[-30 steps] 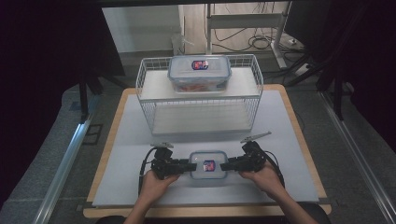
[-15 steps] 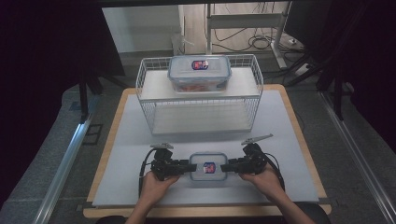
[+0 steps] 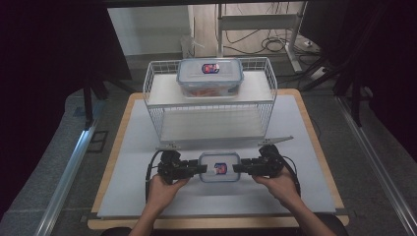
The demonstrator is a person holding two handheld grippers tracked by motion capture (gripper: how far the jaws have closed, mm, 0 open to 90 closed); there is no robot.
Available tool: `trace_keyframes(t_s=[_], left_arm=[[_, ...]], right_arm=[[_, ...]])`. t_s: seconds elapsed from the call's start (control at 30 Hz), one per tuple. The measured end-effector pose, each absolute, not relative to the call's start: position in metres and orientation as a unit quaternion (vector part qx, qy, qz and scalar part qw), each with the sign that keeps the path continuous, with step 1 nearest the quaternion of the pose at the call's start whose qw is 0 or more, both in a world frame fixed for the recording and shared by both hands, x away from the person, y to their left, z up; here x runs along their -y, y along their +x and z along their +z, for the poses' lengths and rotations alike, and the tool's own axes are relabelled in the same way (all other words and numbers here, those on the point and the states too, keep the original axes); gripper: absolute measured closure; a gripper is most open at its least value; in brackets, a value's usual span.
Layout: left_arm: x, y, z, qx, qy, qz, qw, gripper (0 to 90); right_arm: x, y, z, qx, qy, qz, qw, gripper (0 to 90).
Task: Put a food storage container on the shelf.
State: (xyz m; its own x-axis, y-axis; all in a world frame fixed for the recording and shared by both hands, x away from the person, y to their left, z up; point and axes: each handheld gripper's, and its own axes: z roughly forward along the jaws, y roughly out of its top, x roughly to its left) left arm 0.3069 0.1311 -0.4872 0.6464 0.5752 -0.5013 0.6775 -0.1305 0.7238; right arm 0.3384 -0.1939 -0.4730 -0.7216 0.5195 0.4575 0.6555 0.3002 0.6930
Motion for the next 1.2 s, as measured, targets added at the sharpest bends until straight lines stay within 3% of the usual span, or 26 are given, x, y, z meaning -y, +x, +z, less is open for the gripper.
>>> trace_keyframes(t_s=[0.8,1.2], left_arm=[[-0.141,0.334,-0.367,-0.385,0.754,0.063,0.529,51.1],[-0.146,0.366,-0.289,-0.373,0.746,0.109,0.540,50.8]], right_arm=[[0.179,0.371,-0.363,0.794,-0.313,-0.521,0.003,54.5],[0.171,0.405,-0.291,0.779,-0.301,-0.550,-0.027,53.6]])
